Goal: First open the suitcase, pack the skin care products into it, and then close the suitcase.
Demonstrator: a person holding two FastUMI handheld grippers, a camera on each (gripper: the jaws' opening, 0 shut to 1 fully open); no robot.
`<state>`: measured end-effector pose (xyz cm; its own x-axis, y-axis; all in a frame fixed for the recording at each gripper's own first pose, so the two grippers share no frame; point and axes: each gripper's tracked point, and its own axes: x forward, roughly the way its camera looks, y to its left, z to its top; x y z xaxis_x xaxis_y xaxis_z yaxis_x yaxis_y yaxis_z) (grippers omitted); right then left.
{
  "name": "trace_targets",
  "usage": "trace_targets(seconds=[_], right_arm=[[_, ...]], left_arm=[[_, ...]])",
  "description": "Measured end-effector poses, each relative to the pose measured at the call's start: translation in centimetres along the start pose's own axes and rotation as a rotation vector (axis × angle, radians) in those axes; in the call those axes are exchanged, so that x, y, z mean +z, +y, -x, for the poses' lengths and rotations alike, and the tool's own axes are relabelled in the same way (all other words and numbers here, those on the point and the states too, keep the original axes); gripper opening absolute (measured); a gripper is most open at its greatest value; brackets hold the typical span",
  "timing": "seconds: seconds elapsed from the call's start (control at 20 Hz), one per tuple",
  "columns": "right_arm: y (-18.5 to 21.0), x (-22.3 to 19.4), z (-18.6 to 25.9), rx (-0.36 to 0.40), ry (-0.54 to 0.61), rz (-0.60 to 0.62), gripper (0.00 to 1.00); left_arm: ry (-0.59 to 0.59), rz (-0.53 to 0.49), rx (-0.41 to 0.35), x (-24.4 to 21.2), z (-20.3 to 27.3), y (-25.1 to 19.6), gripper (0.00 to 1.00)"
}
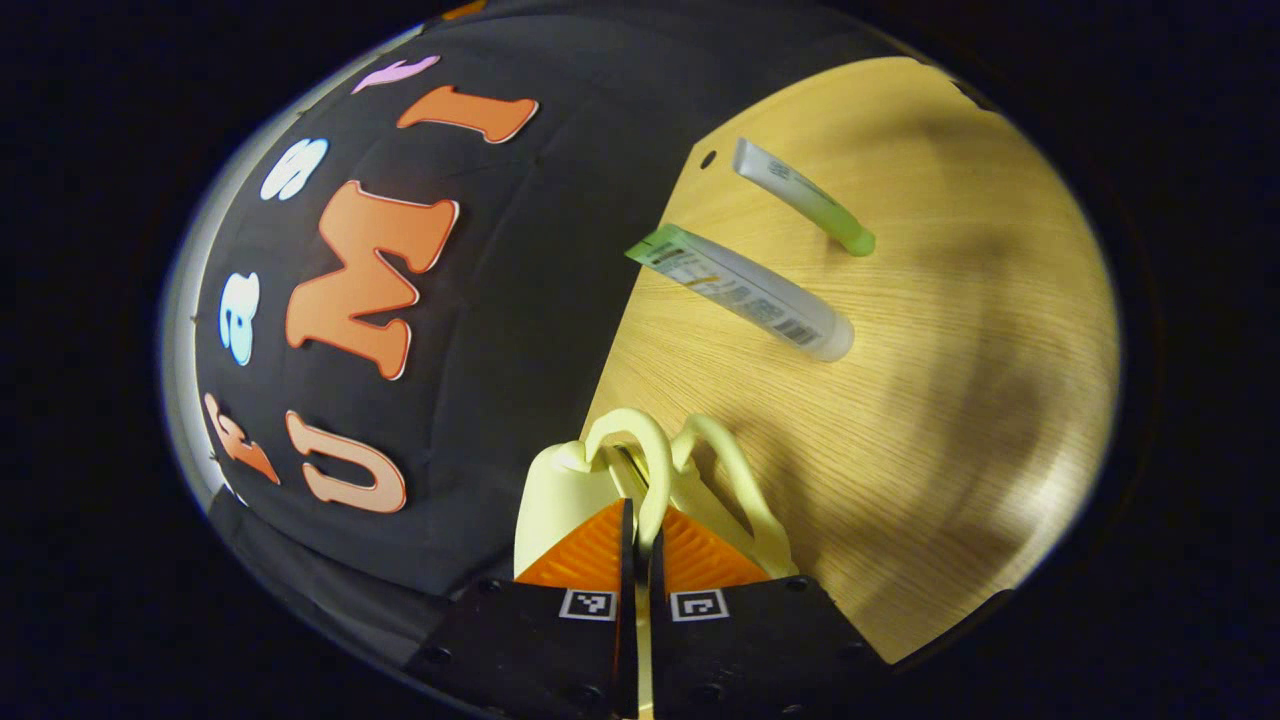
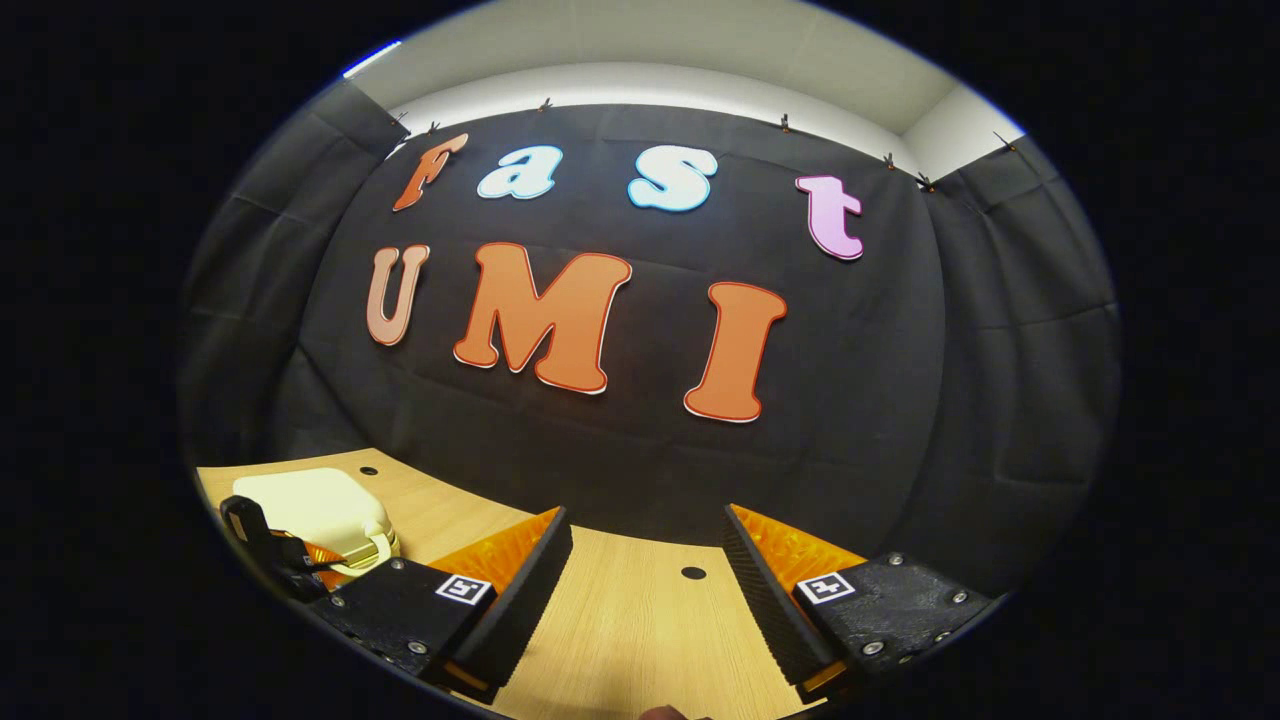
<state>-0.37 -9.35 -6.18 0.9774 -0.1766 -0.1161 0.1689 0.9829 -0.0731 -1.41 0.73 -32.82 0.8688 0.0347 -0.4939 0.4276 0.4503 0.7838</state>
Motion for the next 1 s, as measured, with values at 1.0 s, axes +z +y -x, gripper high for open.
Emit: trace_targets(seconds=[1.0], right_arm=[[14.6,3.0,-3.4,0.11,0.013,0.014,0.95]], left_arm=[[-0.147,0.753,0.159,-9.3,3.9,25.0,0.05]])
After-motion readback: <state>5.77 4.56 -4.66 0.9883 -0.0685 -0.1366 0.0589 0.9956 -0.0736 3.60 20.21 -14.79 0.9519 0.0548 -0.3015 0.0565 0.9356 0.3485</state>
